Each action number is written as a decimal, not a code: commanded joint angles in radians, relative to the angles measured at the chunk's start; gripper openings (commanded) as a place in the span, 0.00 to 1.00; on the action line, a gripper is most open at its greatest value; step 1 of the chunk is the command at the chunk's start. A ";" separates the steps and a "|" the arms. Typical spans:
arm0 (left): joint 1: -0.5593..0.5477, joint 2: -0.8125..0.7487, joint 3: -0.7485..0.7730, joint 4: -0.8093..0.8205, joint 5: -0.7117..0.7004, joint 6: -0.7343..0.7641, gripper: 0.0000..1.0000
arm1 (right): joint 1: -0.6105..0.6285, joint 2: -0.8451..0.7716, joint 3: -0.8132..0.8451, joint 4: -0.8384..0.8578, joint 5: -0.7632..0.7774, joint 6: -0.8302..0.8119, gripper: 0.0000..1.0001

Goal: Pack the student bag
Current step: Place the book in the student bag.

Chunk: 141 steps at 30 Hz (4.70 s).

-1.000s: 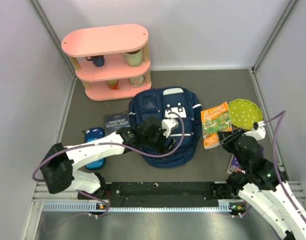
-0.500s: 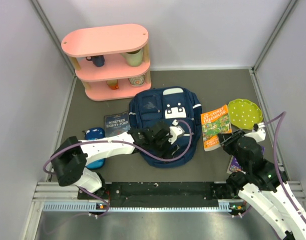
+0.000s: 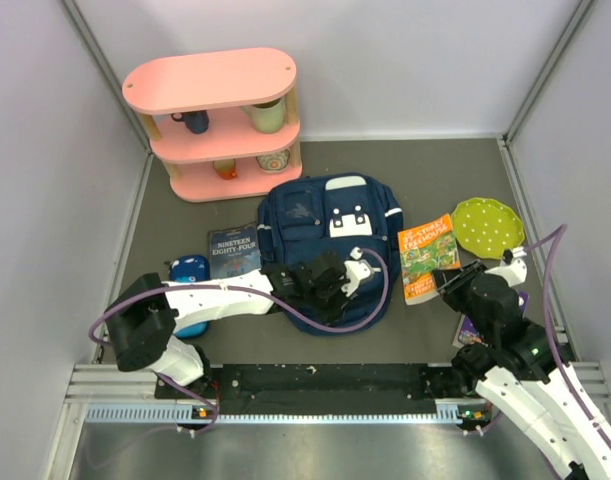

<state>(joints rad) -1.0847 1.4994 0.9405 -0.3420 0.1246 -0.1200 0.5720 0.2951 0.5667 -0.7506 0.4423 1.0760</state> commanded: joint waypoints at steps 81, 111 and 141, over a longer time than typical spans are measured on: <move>-0.032 0.116 0.089 0.081 -0.281 0.140 0.66 | 0.006 -0.091 0.065 -0.156 0.157 0.071 0.01; -0.083 0.042 0.227 0.156 -0.655 0.233 0.00 | 0.006 -0.097 0.105 -0.158 0.127 0.050 0.00; -0.021 0.139 0.512 -0.055 -0.563 0.125 0.00 | 0.006 -0.128 0.067 0.063 -0.439 -0.033 0.00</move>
<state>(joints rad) -1.1374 1.6554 1.3323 -0.4416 -0.3965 0.0376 0.5724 0.2325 0.6575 -0.7742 0.0761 1.0428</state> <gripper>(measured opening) 0.028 0.252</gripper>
